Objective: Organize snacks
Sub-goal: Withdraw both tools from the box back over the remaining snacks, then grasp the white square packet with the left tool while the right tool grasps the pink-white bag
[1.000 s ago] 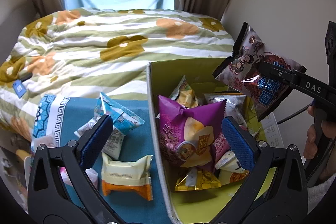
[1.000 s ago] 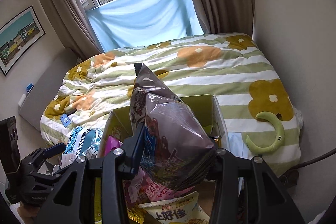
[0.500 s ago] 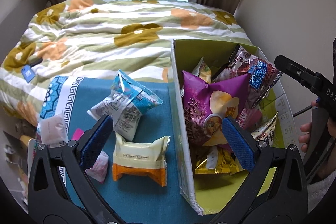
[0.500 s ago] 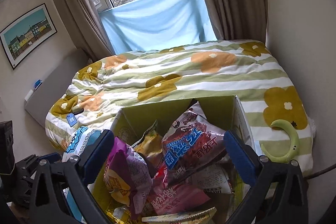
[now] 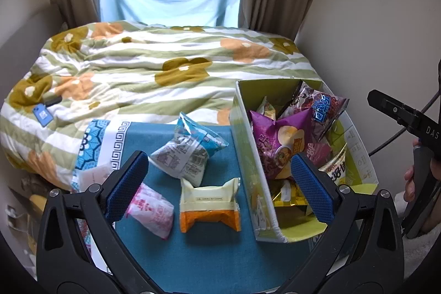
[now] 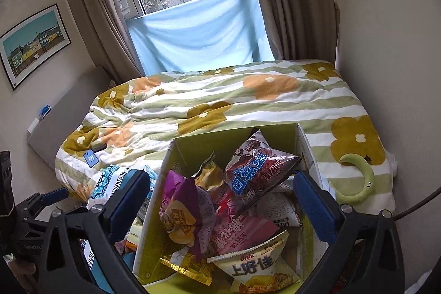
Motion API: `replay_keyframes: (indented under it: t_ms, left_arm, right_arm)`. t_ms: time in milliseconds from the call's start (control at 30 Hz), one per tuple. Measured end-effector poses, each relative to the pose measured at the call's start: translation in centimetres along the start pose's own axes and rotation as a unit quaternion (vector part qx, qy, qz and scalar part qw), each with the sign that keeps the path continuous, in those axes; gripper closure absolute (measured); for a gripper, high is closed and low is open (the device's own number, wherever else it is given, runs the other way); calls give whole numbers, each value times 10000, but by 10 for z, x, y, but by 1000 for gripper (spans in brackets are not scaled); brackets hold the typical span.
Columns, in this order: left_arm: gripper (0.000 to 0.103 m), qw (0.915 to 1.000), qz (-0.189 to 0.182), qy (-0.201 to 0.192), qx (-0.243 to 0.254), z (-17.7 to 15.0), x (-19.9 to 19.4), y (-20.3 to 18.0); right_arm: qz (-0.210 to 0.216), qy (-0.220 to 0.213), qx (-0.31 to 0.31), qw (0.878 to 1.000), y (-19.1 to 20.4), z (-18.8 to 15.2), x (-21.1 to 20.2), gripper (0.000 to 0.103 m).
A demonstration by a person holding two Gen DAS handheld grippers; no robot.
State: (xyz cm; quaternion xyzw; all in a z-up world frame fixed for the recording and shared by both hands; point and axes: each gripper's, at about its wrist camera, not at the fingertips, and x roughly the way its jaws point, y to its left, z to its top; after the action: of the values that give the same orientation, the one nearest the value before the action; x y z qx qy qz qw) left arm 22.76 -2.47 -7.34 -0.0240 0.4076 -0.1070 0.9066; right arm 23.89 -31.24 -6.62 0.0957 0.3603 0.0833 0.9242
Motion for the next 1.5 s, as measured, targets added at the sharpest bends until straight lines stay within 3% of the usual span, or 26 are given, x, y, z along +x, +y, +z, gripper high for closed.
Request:
replay_keyframes:
  t_ms: [467,833,1167,1367,1500]
  left_arm:
    - [1,9992,-141,-303,219,-46,-83,124]
    - [1,9970,-359,-220,652,-70,-103,199]
    - [1,9900,-514,152,1309,-83,-55,237]
    - [1,9839,-521,462,1647,-89,1,247]
    - [1,9748,-475,685,2067,-93,46,247]
  right_arm:
    - [-579,-268,17,9980,119,-56,-48,0]
    - [-749,-345,208,9964,202,-99,-52,0]
    - [-749,-50,198,9970,254,-141,-21,0]
    - [-705,367,-99,9968,270,-166,25,0]
    - [-561,553,-220,9966,273,-180,61,0]
